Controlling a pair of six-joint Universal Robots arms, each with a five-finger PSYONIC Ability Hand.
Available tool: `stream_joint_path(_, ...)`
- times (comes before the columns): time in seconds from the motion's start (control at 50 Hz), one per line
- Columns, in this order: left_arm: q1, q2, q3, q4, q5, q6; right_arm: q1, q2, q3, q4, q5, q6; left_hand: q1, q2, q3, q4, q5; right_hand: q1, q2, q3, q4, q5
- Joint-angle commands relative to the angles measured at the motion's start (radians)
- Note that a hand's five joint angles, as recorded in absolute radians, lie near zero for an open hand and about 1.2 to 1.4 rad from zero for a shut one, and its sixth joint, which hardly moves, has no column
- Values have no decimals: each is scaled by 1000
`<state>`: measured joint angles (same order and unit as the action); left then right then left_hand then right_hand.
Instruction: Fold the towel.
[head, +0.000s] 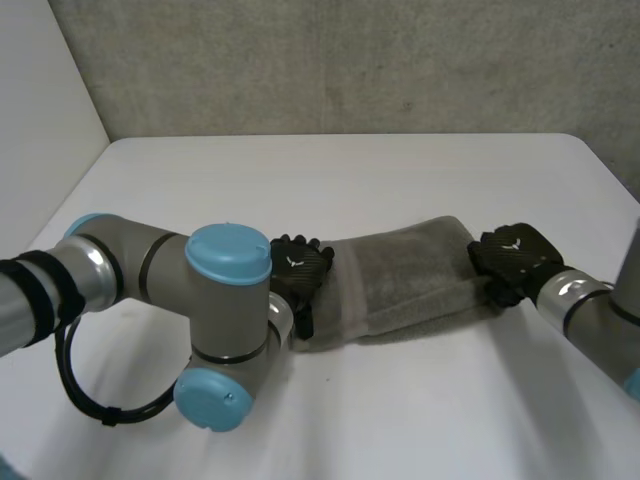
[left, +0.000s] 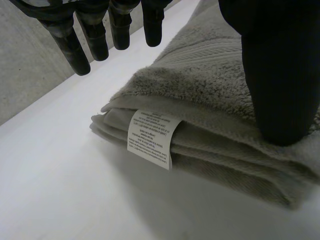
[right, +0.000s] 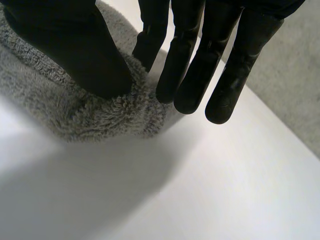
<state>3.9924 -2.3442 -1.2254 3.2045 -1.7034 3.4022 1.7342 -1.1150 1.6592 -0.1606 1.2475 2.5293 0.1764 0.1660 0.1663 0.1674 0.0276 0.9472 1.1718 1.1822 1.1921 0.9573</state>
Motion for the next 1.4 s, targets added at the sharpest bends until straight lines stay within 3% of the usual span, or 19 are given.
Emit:
stream_joint_path(0.02,4,71,-63,8,4,-6,139,-5,-53,6,89,-9,2,12,12,11,-24,449,224,214,204,264)
stream_joint_path(0.16,44,175,-97,8,-13,-17,312,-6,-157,-37,87,-32,2,12,12,11,-24,449,224,214,204,264)
stream_joint_path(0.3,169,367,-198,15,-58,-81,489,57,-182,-149,59,-99,2,12,12,11,-24,449,224,214,204,264)
stream_joint_path(0.4,247,450,-253,17,-45,-98,597,135,-187,-185,3,-147,5,15,15,14,-21,449,224,214,204,264)
stream_joint_path(0.44,264,462,-264,18,-38,-100,640,203,-190,-180,-60,-158,8,18,18,17,-18,449,224,214,204,264)
stream_joint_path(0.54,277,468,-276,23,-13,-101,670,277,-207,-171,-99,-159,8,18,18,17,-18,449,224,214,204,264)
stream_joint_path(0.62,264,459,-266,31,-4,-101,663,267,-207,-171,-80,-159,5,15,15,14,-21,449,224,214,204,264)
stream_joint_path(0.64,264,459,-266,31,-4,-101,660,244,-204,-169,-56,-150,5,15,15,14,-21,305,80,70,60,120)
stream_joint_path(0.66,261,457,-260,49,-4,-101,659,200,-194,-168,-24,-146,8,18,18,17,-18,-37,-261,-272,-282,-221)
stream_joint_path(0.68,257,457,-249,72,-4,-101,659,199,-194,-168,-23,-145,11,21,21,20,-15,-40,-265,-275,-285,-225)
stream_joint_path(0.7,257,457,-249,72,-4,-101,648,157,-187,-166,18,-136,11,21,21,20,-15,-360,-584,-595,-605,-545)
stream_joint_path(0.72,246,451,-230,98,-4,-101,648,156,-187,-166,18,-136,19,30,29,28,-6,-363,-588,-598,-608,-548)
stream_joint_path(0.76,229,439,-207,117,-4,-101,598,86,-165,-162,93,-68,25,36,35,34,0,-758,-983,-993,-1003,-943)
stream_joint_path(0.96,109,309,-20,90,2,-187,408,-106,-113,-79,130,355,46,56,56,55,20,-773,-997,-1008,-1018,-957)
stream_joint_path(1.04,71,215,58,-50,-2,-257,316,-105,-160,42,67,501,49,59,59,58,23,-773,-997,-1008,-1018,-957)
stream_joint_path(1.1,47,152,96,-162,-10,-319,291,-91,-191,81,30,529,55,65,65,64,29,-773,-997,-1008,-1018,-957)
stream_joint_path(1.2,30,94,98,-248,-47,-392,255,99,-347,246,-108,543,55,65,65,64,29,-773,-997,-1008,-1018,-957)
stream_joint_path(1.32,2,56,81,-212,-163,-399,257,230,-464,343,-118,522,49,59,59,58,23,-773,-997,-1008,-1018,-957)
stream_joint_path(1.4,2,31,73,-204,-168,-397,268,314,-533,355,-112,462,49,59,59,58,23,-773,-997,-1008,-1018,-957)
